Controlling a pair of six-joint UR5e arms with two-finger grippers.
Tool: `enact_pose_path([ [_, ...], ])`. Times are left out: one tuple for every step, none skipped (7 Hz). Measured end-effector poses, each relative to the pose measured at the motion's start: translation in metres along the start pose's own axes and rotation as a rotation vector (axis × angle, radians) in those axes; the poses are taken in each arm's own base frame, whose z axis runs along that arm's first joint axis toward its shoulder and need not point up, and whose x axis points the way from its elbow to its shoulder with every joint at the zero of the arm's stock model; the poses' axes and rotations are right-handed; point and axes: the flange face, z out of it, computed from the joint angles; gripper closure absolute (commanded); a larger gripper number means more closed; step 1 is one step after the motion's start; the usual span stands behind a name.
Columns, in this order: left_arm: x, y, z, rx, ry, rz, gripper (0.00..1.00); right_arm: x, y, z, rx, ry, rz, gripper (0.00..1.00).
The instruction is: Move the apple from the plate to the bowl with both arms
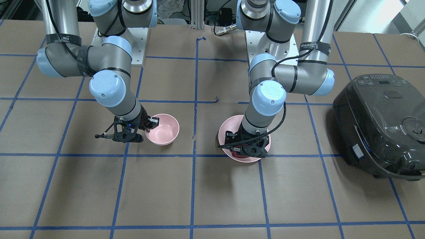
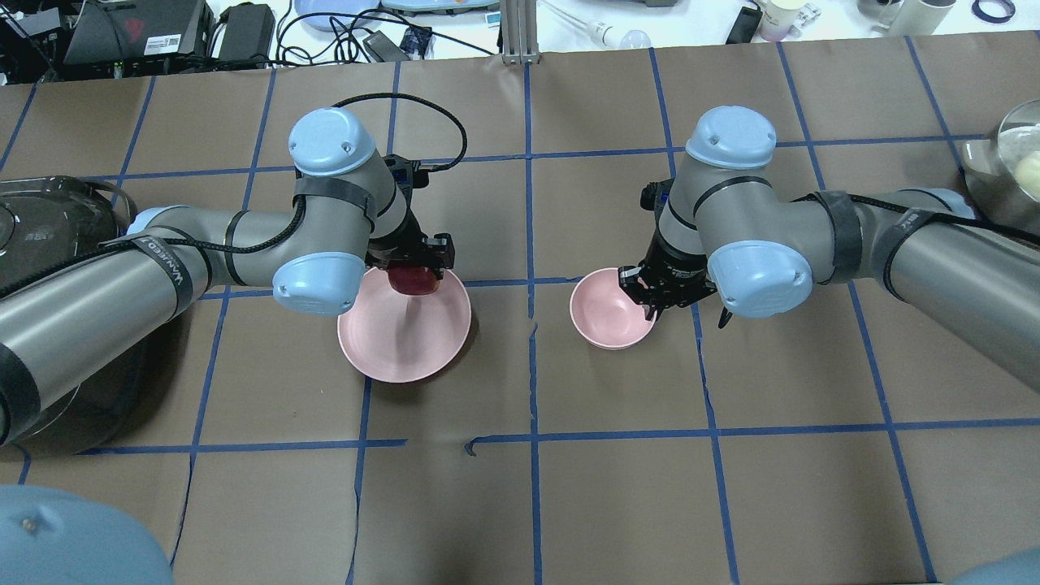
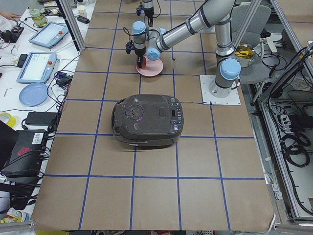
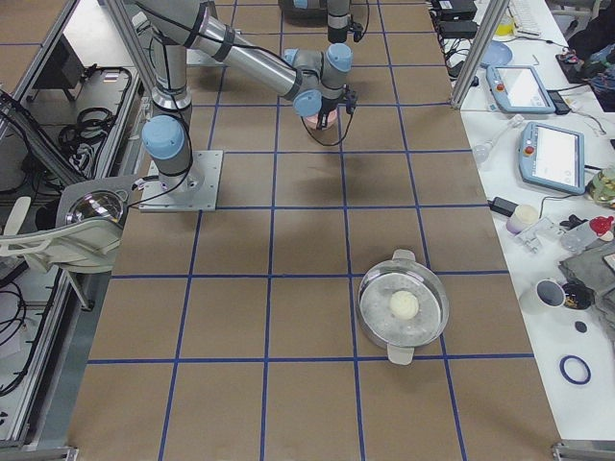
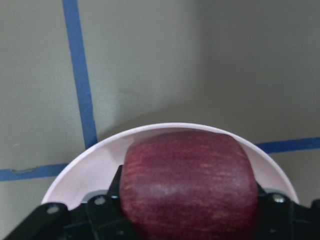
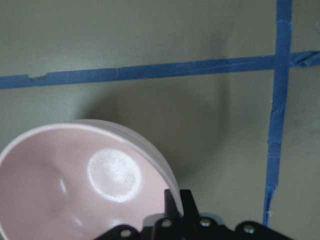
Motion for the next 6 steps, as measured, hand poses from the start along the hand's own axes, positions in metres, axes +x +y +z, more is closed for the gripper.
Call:
enact_pose_path([
  [0.016,0.003,-0.01,0.015,0.015,0.006,0.88,0.0,-0.001,-0.008,0.021,0.028,-0.004,0.0],
  [0.03,0.004,-0.016,0.026,0.039,-0.011,0.89,0.001,-0.006,-0.032,0.057,0.065,-0.009,0.0],
  [0.042,0.004,-0.017,0.029,0.073,-0.041,0.9,-0.002,-0.009,-0.074,0.086,0.088,-0.013,0.0],
  [0.058,0.006,-0.019,0.027,0.114,-0.076,0.9,-0.007,-0.007,-0.129,0.103,0.098,-0.014,0.0],
  [0.082,0.009,-0.023,0.028,0.154,-0.103,0.9,-0.014,0.001,-0.186,0.113,0.104,-0.015,0.0],
  [0.115,0.011,-0.03,0.039,0.202,-0.125,0.89,-0.021,0.015,-0.236,0.127,0.109,-0.018,0.0],
])
